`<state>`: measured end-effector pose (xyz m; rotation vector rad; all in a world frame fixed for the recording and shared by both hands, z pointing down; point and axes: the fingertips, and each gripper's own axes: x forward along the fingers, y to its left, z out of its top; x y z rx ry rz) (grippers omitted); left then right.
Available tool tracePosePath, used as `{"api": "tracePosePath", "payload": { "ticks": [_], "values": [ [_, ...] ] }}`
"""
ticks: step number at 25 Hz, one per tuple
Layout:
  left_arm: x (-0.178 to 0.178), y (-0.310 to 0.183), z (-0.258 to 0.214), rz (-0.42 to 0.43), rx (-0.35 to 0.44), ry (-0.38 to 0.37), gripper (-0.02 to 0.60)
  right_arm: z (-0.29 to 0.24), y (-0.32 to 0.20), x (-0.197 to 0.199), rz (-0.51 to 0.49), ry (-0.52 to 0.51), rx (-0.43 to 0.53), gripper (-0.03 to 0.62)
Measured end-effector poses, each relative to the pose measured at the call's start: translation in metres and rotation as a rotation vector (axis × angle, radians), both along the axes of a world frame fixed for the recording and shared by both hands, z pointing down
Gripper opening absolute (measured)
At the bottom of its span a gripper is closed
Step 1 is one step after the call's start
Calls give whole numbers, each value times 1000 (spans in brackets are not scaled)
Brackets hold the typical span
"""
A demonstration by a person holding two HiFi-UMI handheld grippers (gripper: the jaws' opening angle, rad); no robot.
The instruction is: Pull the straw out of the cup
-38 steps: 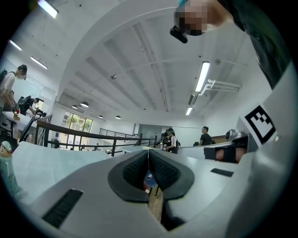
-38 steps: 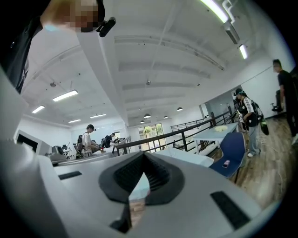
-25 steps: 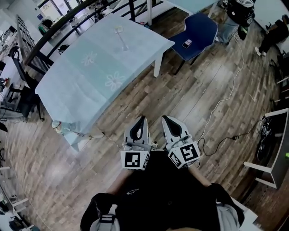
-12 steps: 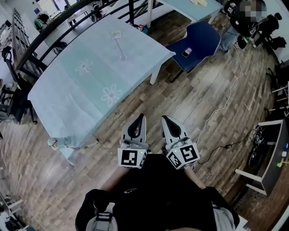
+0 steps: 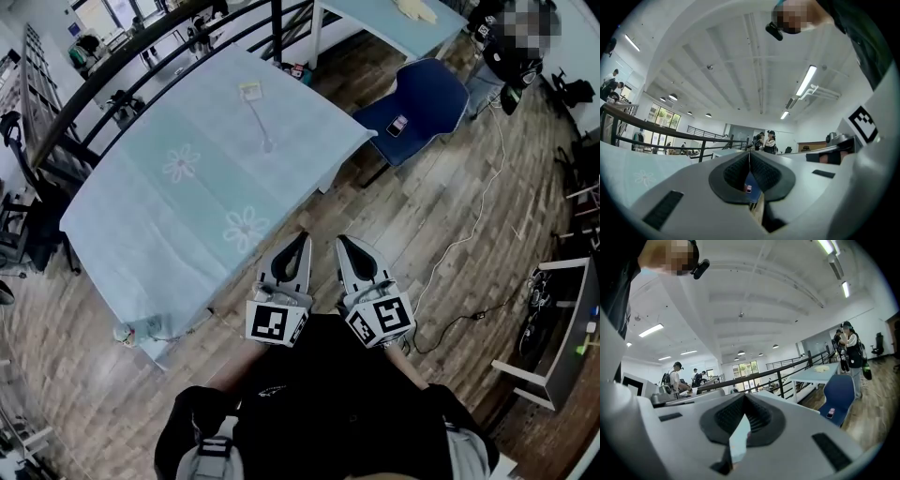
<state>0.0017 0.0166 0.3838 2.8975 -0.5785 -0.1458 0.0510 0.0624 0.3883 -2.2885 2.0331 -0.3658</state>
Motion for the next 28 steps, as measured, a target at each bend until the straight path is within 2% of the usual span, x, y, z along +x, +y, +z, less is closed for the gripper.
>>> {"api": "tracePosePath", "payload": {
  "ticks": [8, 13, 19, 28],
  "values": [
    [-4, -50, -1, -31, -32, 8, 17, 5, -53, -15, -67, -4, -29, 9],
    [-11, -76, 4, -88, -53, 2, 17, 7, -78, -20, -124, -1, -39, 9],
    [-8, -104, 6, -194, -42, -4, 17, 2, -107, -1, -174, 19, -10, 9],
    [30, -147, 16, -343, -42, -50, 18, 8, -161, 47, -298, -4, 0, 9]
  ]
}}
